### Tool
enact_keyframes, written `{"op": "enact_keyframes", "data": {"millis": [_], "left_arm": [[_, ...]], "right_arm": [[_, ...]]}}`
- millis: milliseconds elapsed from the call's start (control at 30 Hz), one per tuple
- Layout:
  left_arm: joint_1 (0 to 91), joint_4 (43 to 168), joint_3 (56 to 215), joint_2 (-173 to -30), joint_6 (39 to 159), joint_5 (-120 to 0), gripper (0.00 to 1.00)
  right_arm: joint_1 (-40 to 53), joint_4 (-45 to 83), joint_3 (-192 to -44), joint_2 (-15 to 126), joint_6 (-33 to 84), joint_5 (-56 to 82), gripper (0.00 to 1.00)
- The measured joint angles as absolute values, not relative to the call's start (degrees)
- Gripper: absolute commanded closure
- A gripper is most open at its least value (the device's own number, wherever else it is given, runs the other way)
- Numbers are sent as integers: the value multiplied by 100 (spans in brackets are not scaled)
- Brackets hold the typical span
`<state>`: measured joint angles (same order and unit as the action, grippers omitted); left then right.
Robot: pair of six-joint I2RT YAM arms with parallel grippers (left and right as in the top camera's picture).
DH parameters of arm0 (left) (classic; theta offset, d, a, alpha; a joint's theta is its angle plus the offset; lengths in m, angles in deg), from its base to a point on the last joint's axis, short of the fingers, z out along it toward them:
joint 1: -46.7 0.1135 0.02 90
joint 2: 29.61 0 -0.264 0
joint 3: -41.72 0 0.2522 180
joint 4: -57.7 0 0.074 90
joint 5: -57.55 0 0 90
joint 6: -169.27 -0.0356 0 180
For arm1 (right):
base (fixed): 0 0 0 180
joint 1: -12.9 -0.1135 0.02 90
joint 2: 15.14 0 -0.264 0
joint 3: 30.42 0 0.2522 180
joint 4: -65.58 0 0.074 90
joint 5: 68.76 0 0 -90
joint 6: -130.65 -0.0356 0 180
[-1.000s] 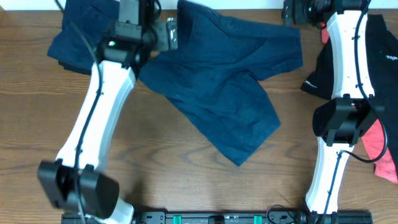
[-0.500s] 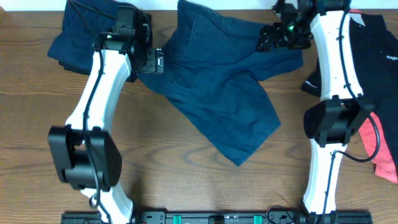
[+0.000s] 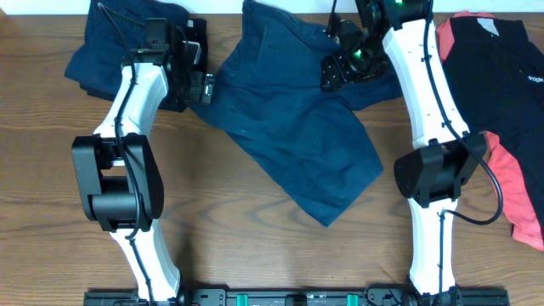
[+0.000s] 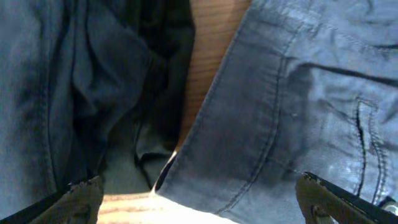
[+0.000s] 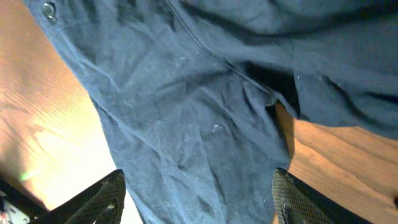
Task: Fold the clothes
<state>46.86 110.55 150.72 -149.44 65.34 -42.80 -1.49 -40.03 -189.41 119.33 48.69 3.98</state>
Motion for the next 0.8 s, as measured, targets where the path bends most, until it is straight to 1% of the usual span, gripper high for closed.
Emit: {"op": "enact_keyframes", "data": {"millis": [67,233,267,300,333,367,400,433,467,500,533,633,700,800], "left_arm": [[4679,10931,15074,-14981,6427,-4330,0],[4658,10811,15074,-15202,6287,-4422,8],[4658,10806,15074,-15268,6274,-4435,11],[4660,10804,15074,-15333,6265,-4437,17],[4660,10809,15074,-15388,6276,-4446,28],[4660,10817,15074,-15445,6263,-4457,52],[4658,10841,15074,-15488,6278,-4459,66],[4658,10876,15072,-15523,6263,-4459,76],[4658,10918,15072,-15543,6272,-4466,81],[4658,10992,15072,-15545,6280,-4475,90],[4658,11099,15072,-15545,6329,-4483,94],[4660,11615,15083,-15541,6451,-4501,94],[4658,12098,15089,-15530,6626,-4516,94],[4658,12819,15096,-15482,6971,-4538,94]], "right_arm": [[-180,-3962,-18941,11874,4869,422,28],[-254,-3971,-18941,11638,4882,436,31],[-285,-4001,-18941,11581,4884,447,33],[-311,-4030,-18941,11522,4884,453,35],[-337,-4056,-18941,11476,4891,455,36],[-372,-4082,-18941,11415,4888,481,36],[-399,-4100,-18941,11369,4888,510,37],[-423,-4121,-18941,11319,4888,558,39],[-462,-4135,-18941,11273,4884,610,41],[-475,-4154,-18941,11227,4880,680,42],[-486,-4176,-18941,11188,4871,722,43],[-501,-4298,-18941,11054,4853,833,47],[-501,-4462,-18941,10989,4827,897,51],[-503,-4530,-18939,10950,4744,949,51]]}}
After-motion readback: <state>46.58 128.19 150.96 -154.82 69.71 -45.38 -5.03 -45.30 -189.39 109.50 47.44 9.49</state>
